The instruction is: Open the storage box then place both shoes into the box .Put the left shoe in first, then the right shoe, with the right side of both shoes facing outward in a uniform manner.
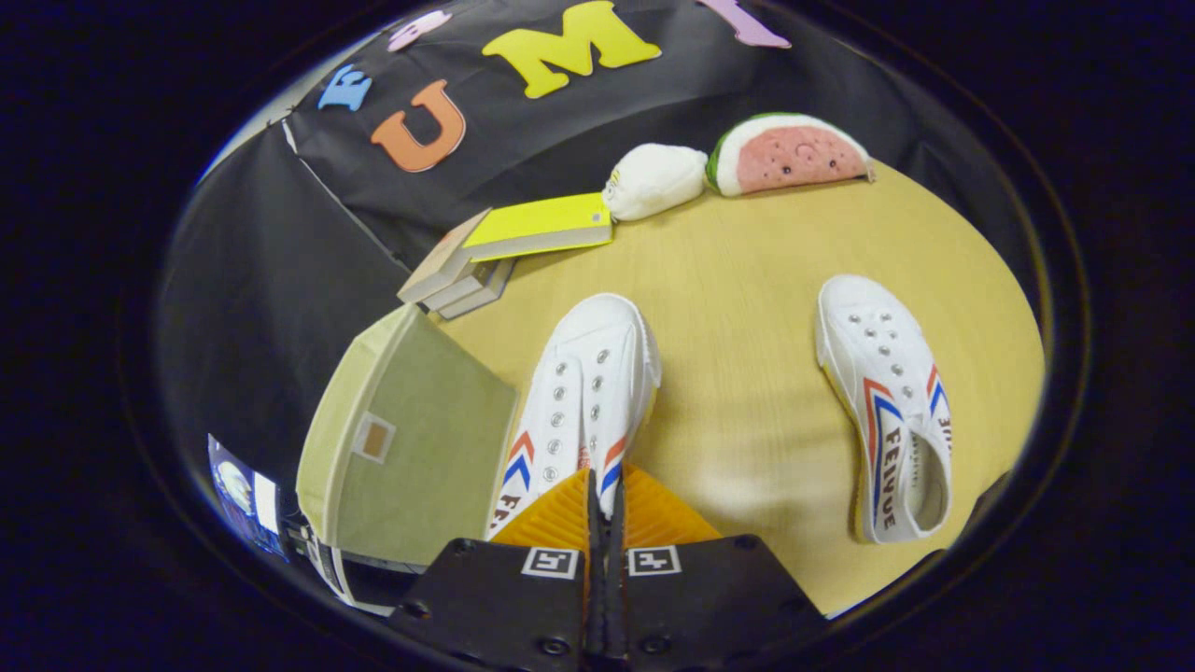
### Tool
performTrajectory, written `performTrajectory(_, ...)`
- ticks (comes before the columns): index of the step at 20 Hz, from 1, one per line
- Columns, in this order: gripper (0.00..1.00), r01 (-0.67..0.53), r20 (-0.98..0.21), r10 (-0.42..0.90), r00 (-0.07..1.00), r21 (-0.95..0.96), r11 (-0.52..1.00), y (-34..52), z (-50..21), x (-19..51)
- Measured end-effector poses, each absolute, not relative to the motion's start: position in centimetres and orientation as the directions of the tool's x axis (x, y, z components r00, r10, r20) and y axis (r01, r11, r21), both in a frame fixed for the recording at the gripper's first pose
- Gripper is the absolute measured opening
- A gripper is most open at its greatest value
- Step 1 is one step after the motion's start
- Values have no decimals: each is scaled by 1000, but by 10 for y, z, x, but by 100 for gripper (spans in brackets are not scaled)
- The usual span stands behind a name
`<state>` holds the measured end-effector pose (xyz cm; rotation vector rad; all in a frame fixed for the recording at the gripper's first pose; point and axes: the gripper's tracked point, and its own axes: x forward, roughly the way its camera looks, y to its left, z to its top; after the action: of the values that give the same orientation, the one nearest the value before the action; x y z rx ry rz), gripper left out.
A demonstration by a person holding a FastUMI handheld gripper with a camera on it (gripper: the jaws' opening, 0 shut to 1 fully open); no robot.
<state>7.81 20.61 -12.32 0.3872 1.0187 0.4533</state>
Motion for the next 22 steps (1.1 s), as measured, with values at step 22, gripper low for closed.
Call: performTrajectory(22, 5, -156, -738, 513, 438, 500, 852, 473, -59, 31)
